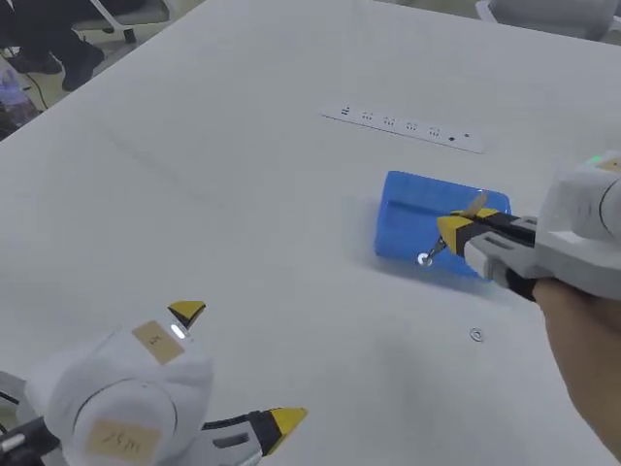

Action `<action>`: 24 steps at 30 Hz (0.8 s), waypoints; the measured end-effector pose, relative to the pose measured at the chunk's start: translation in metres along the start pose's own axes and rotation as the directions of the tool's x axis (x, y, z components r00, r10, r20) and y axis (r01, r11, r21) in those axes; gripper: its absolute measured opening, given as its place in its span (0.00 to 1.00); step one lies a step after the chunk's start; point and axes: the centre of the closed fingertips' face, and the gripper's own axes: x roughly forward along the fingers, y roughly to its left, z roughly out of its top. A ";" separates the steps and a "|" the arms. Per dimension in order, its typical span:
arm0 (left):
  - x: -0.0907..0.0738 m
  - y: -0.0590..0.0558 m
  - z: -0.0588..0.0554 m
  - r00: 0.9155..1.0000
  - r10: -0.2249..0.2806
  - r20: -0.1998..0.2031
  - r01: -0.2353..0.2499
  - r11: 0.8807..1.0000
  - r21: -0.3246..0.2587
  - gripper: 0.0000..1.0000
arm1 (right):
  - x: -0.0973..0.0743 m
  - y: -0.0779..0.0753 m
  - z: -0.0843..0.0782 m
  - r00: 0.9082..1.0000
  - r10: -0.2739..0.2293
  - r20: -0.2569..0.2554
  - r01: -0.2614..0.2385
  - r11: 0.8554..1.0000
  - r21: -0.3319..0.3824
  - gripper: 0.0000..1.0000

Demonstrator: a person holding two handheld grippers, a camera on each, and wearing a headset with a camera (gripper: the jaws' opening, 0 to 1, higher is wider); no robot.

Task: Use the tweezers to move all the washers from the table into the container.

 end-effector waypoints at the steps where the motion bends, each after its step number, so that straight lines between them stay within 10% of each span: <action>1: 0.000 0.000 0.000 1.000 -0.001 0.001 0.001 1.000 0.001 0.84 | 0.002 -0.003 0.004 1.000 -0.007 0.007 0.007 1.000 0.001 0.01; 12: 0.001 0.001 -0.003 1.000 -0.006 -0.006 0.006 1.000 -0.002 0.85 | 0.023 -0.031 0.011 0.997 -0.068 0.023 0.068 0.998 0.001 0.01; 24: 0.001 0.002 -0.006 1.000 -0.006 -0.016 0.006 1.000 -0.002 0.84 | 0.059 -0.052 -0.022 0.992 -0.111 -0.062 0.111 0.994 0.008 0.01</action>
